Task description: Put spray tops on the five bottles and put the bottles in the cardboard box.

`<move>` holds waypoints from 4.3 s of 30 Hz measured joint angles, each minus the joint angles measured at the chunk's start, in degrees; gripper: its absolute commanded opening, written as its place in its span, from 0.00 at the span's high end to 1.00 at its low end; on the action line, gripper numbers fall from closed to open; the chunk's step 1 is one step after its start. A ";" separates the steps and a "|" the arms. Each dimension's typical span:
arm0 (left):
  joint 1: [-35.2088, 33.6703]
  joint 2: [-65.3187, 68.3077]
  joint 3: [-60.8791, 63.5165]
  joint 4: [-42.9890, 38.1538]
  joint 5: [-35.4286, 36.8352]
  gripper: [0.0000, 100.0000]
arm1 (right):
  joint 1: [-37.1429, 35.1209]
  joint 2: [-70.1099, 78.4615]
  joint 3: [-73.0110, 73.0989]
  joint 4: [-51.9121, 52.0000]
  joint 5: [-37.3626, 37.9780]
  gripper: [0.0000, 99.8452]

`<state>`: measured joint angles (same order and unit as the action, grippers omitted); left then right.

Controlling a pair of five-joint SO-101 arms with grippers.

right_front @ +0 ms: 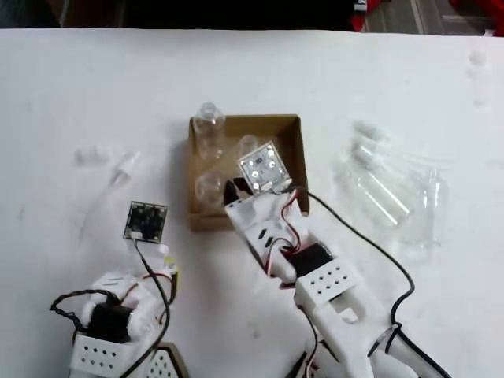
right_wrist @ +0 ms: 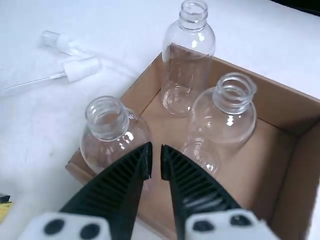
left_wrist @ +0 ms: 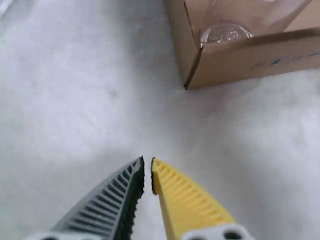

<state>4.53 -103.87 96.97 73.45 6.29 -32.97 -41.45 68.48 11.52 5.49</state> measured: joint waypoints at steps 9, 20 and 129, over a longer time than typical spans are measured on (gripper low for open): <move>0.00 0.00 0.00 0.00 0.00 0.97 | -0.79 0.00 0.00 0.00 0.00 0.99; 0.00 0.00 0.00 0.00 0.00 0.97 | 1.05 0.00 0.00 0.00 0.18 0.99; 0.00 0.00 0.00 0.00 0.00 0.97 | 2.73 7.03 -3.87 2.64 4.04 0.99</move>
<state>4.53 -103.87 96.97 73.45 6.29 -30.24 -34.42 64.62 14.15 9.54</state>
